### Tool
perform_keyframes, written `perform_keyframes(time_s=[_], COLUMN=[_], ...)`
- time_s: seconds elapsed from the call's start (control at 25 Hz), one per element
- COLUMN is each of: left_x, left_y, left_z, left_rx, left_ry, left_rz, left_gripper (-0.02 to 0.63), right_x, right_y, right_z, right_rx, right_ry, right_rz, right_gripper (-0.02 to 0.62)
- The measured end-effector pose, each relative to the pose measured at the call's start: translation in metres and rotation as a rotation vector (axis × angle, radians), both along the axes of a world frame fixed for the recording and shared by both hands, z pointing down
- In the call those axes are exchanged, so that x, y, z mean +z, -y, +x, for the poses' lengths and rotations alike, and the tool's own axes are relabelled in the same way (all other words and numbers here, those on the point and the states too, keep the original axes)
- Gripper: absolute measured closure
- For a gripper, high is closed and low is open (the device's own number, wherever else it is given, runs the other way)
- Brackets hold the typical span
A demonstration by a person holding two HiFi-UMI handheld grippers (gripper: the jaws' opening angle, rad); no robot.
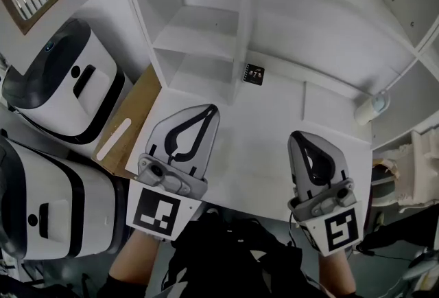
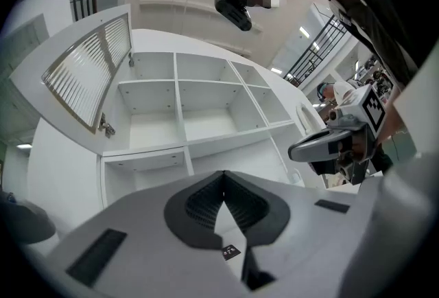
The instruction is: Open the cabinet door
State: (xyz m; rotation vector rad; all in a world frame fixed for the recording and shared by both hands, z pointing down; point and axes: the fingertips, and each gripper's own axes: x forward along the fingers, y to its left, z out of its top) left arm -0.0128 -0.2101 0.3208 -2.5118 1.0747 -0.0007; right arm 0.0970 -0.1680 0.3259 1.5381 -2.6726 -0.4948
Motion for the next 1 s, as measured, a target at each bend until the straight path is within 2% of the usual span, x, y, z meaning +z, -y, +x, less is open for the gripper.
perform_keyframes(time_s=[0.32, 1.0], left_x=[0.014, 0.02], left_y=[-0.012, -0.021], left_z=[0.0, -0.006], left_rx=[-0.024, -0.058], left_ry=[-0.044, -0.055], left_rz=[-0.059, -0.075], left_gripper=[0.611, 0.611], right_x=[0.014, 0.018], right_y=[-0.009, -0.008], right_z=[0.003, -0.007], right_rx=[0.022, -0.01], right_ry=[0.023, 0.023], right_rz=[-0.051, -0.046], right_gripper=[0.595, 0.595])
